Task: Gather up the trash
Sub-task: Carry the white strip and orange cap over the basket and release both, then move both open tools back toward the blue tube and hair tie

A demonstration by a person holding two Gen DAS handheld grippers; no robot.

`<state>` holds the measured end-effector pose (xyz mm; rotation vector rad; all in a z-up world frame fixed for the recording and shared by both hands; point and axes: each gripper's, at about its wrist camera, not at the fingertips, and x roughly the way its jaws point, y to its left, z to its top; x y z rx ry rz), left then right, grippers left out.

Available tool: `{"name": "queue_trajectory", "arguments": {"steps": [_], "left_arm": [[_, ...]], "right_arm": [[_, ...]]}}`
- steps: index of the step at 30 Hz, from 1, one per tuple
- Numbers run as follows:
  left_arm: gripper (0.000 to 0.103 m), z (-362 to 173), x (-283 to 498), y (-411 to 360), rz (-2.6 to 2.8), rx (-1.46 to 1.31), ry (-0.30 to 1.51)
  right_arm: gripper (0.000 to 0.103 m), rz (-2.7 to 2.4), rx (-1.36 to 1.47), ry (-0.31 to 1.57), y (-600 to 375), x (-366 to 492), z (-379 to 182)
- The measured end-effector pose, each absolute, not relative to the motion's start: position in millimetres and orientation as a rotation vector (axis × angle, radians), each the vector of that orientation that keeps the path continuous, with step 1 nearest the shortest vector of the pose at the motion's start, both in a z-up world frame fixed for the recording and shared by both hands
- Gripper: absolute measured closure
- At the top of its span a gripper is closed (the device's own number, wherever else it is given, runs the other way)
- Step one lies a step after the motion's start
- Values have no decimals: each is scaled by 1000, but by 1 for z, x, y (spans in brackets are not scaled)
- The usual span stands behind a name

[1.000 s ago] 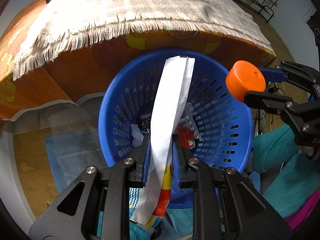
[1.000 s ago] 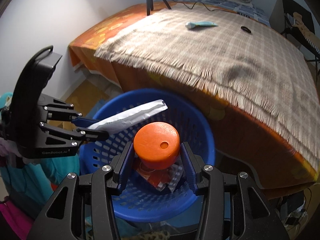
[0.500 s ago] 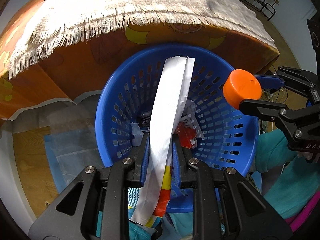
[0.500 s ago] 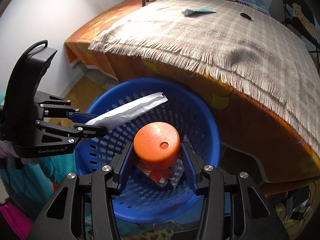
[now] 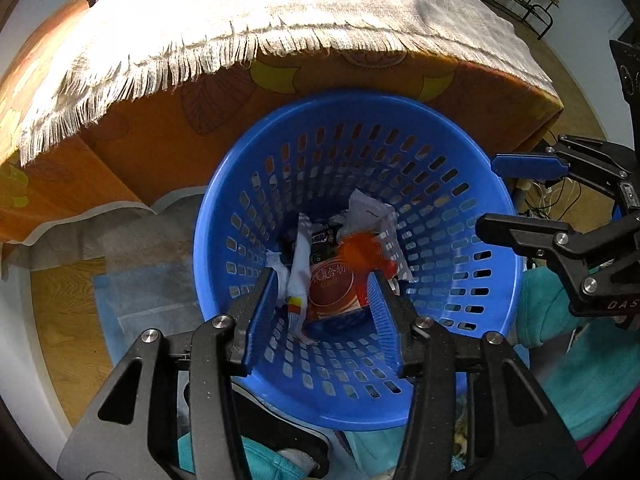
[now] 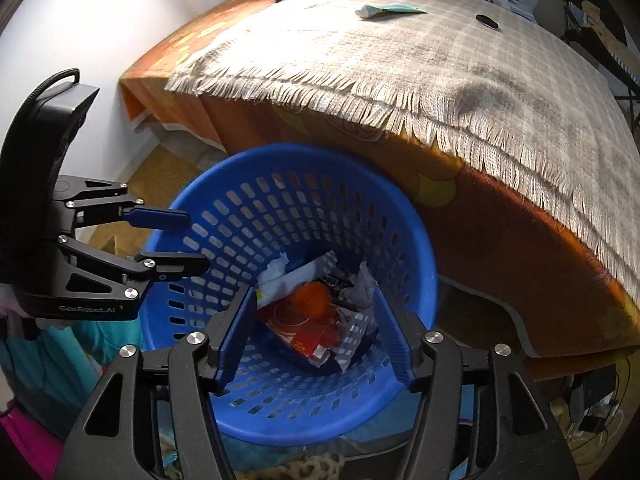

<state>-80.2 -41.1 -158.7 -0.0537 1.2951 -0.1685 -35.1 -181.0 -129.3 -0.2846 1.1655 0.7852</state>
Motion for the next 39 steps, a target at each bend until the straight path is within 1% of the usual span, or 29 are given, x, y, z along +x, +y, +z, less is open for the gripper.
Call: {"name": "queue_trajectory", "arguments": {"steps": [6, 8, 9, 10, 24, 26, 27, 28, 39], "left_arm": [[55, -158, -79, -40, -159, -52, 1295], [51, -159, -80, -40, -158, -52, 1293], [47, -158, -80, -40, -156, -51, 1290], [46, -158, -81, -40, -155, -50, 1286], [46, -156, -79, -40, -149, -52, 1268], [44, -155, -77, -41, -150, -51, 1267], [40, -153, -76, -42, -150, -51, 1266], [39, -152, -75, -43, -152, -52, 1263], [39, -116, -41, -45, -183, -54, 1193]], "right_arm": [[39, 774, -289, 1162, -182, -35, -128], [39, 770, -289, 1162, -183, -35, -127], [38, 768, -289, 1162, -183, -35, -127], [38, 767, -289, 1162, -184, -35, -127], [38, 719, -296, 1142, -185, -31, -119], [38, 710, -295, 1142, -186, -29, -118], [38, 704, -292, 1143, -187, -27, -116], [38, 697, -289, 1142, -188, -26, -114], [38, 633, -184, 1112, -205, 12, -81]]}}
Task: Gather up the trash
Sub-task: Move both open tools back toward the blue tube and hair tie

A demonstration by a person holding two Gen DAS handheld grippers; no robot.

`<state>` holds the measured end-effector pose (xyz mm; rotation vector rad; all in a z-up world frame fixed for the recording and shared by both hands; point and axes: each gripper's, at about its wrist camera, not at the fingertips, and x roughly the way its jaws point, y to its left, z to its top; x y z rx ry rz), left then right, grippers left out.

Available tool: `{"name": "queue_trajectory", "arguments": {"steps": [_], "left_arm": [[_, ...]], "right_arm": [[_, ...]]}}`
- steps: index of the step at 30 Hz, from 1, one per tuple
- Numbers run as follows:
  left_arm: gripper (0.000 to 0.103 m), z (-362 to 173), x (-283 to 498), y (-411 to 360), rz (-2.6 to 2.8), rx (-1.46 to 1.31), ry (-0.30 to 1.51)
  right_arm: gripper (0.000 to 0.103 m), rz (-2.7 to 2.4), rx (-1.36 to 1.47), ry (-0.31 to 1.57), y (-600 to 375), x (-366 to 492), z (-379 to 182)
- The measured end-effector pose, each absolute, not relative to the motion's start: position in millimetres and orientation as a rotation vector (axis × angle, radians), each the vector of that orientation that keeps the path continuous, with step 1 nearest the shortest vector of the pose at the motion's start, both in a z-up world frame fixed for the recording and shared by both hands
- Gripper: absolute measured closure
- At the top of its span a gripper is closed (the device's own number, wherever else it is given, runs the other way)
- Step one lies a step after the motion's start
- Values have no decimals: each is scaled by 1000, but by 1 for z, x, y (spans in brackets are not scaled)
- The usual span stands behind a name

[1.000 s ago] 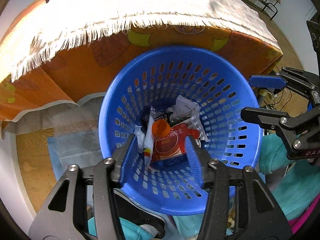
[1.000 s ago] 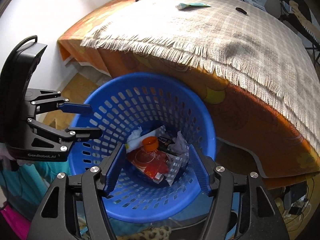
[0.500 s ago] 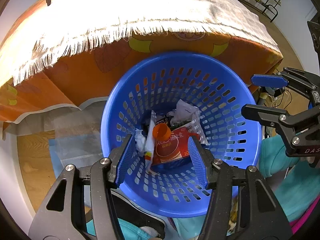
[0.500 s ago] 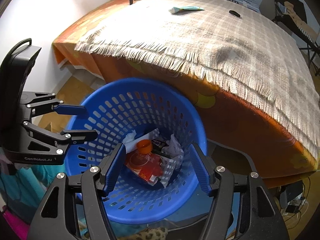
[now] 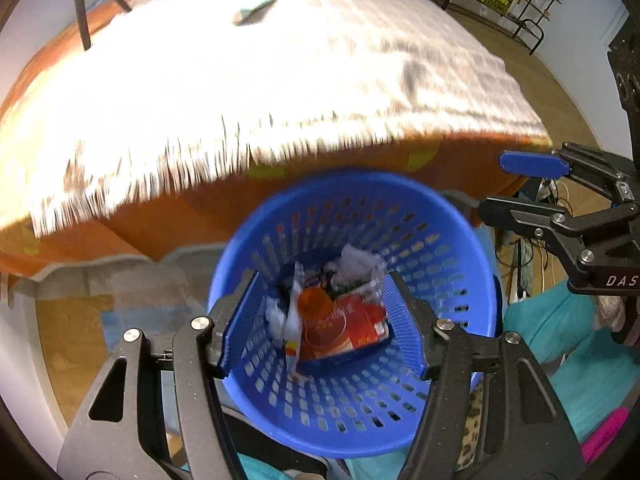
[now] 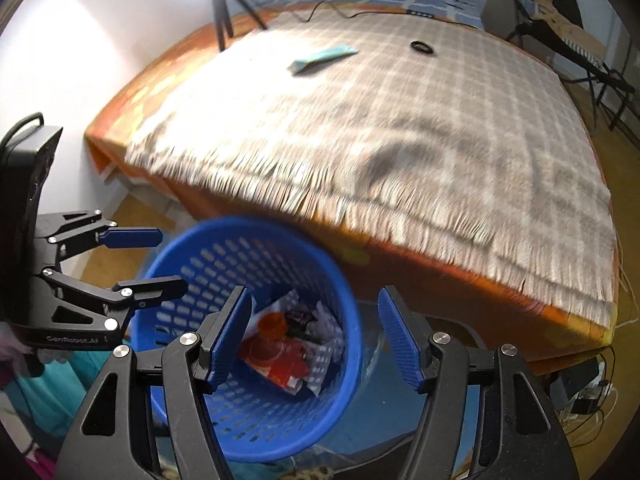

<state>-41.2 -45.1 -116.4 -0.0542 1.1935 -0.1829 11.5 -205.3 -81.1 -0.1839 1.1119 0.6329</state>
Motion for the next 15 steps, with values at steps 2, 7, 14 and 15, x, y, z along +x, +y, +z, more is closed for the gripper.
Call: {"name": "queue_trajectory", "arguments": {"steps": [2, 7, 14, 15], "left_arm": [[39, -108, -32, -42, -183, -61, 1173], [39, -92, -8, -34, -181, -78, 1129], [39, -74, 32, -27, -174, -84, 1070], [39, -73, 38, -26, -173, -85, 1066]], "right_arm": [[38, 624, -160, 1103, -209, 20, -74], [35, 599, -130, 1082, -215, 44, -60], [30, 573, -127, 1007, -219, 80, -37], [30, 572, -131, 997, -219, 84, -35]]}}
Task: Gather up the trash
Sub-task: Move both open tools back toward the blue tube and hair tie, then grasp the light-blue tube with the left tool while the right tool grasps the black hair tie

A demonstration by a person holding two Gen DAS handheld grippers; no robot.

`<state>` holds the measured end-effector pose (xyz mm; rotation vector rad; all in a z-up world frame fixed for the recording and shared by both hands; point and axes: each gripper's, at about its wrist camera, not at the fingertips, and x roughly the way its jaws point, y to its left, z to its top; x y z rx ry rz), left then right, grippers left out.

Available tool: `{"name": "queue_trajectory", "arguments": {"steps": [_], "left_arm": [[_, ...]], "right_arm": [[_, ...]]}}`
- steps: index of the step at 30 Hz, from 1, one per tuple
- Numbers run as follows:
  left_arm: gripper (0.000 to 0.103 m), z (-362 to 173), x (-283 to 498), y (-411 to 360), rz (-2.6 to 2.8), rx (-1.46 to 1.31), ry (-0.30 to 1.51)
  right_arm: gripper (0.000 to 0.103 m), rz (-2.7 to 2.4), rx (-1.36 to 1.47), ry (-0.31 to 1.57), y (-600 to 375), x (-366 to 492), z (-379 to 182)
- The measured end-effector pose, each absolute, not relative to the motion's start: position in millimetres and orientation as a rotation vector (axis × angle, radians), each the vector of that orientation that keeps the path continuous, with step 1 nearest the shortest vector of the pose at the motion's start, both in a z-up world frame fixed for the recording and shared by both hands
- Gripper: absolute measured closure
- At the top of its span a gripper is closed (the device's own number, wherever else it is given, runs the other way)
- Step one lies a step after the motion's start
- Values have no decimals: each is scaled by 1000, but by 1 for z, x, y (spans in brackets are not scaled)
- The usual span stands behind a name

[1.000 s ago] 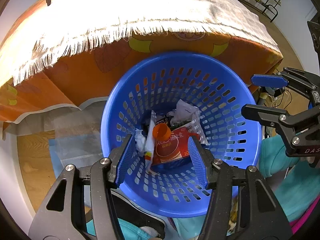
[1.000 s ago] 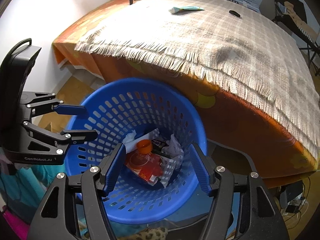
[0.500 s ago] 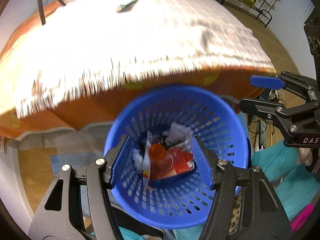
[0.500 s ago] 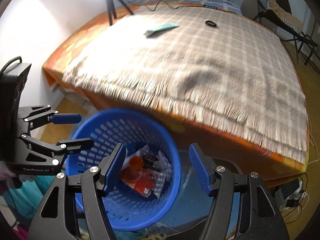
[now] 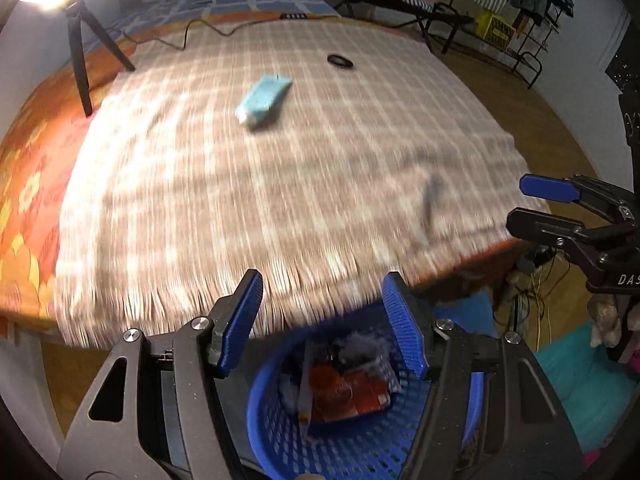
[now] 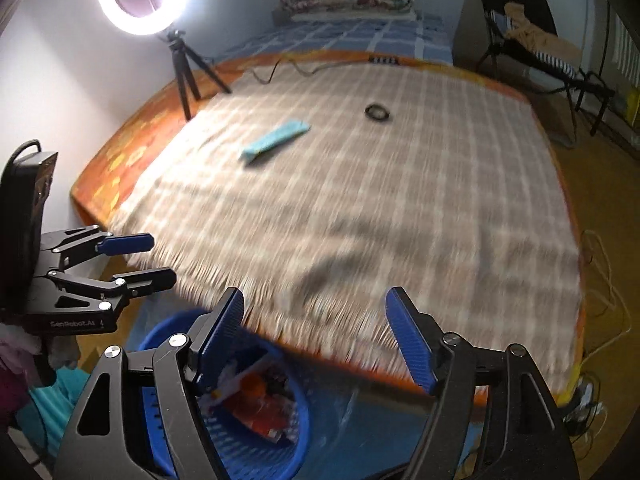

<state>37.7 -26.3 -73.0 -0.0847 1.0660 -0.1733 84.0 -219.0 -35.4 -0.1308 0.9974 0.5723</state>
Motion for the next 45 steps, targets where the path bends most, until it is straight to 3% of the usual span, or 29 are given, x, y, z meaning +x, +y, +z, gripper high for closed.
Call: {"name": "queue_trajectory", "arguments": {"steps": [12, 32, 45], "left_arm": [[39, -66, 115, -1, -142, -131, 1014], [39, -100, 215, 15, -124, -93, 1051], [58, -117, 240, 20, -121, -108, 1065]], "right_arm": [[30, 582, -192, 878, -209, 152, -21], [30, 579, -124, 975, -180, 280, -67], [30, 555, -99, 994, -160, 330, -97]]}}
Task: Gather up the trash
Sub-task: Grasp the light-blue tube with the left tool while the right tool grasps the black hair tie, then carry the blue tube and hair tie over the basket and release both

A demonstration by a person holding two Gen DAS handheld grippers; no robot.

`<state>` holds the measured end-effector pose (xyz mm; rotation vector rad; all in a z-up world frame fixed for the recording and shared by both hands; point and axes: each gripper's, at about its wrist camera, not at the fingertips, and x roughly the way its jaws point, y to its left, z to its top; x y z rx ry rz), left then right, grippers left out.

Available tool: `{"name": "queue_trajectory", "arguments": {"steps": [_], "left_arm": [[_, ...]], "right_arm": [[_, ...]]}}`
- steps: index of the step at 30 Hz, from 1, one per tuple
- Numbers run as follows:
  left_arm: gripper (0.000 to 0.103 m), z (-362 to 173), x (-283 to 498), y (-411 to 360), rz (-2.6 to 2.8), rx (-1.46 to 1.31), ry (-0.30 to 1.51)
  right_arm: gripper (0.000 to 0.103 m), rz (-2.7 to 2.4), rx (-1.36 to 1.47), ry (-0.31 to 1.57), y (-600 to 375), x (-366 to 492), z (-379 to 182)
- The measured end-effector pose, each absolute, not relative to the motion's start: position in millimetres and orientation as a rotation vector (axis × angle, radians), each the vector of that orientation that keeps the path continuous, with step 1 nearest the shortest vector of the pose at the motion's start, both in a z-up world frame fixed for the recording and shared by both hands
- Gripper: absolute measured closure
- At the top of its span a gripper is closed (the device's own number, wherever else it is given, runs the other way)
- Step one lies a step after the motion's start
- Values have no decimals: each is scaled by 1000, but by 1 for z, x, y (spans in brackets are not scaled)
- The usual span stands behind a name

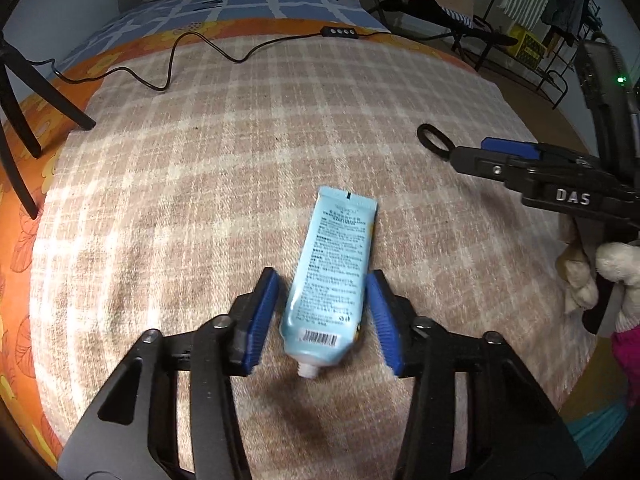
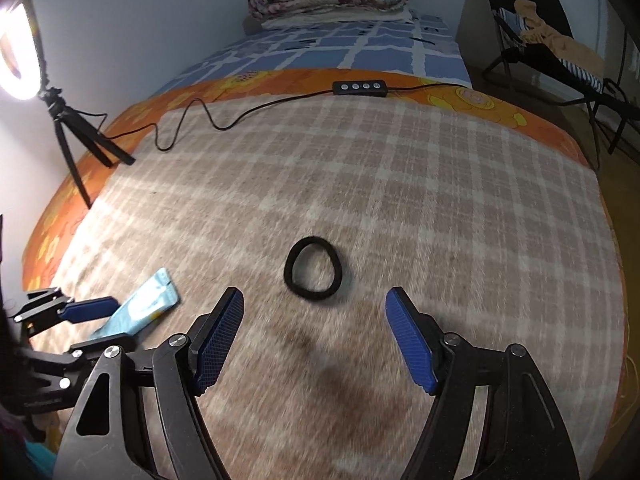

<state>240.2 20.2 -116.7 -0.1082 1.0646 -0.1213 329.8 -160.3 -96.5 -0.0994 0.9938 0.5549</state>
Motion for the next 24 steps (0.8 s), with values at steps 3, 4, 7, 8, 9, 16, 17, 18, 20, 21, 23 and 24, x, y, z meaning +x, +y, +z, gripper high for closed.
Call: {"name": "queue_trajectory", "arguments": {"steps": [3, 4, 7, 8, 9, 16, 17, 18, 20, 21, 23, 24], "left_arm": [[64, -118, 244, 20, -126, -98, 1059], [65, -118, 245, 18, -120, -83, 1055], [65, -119, 248, 15, -113, -65, 1045], [65, -120, 249, 14, -111, -65, 1042], [65, -120, 248, 14, -110, -65, 1040], [66, -121, 246, 11, -96, -60, 1030], [66, -121, 246, 10, -94, -59, 1029], [66, -120, 243, 11, -94, -59, 1029], [66, -119, 241, 11, -89, -61, 1028], [66, -118, 239, 12, -88, -62, 1028], [66, -117, 236, 13, -83, -67, 1026], [66, -115, 234, 14, -80, -70, 1025]], "right_arm": [[34, 547, -98, 1003, -158, 336, -102], [36, 546, -97, 1010, -157, 338, -103], [37, 544, -117, 1012, -152, 340, -108], [39, 539, -127, 1009, -150, 340, -108], [44, 533, -139, 1005, -149, 340, -109], [91, 553, -147, 1006, -150, 342, -107], [93, 551, -141, 1004, -152, 342, -105], [94, 549, -138, 999, -154, 341, -104], [94, 544, -139, 984, -156, 338, -100], [94, 544, -140, 977, -157, 337, -97], [94, 544, -137, 964, -159, 333, -92], [94, 544, -134, 960, -160, 331, -89]]}}
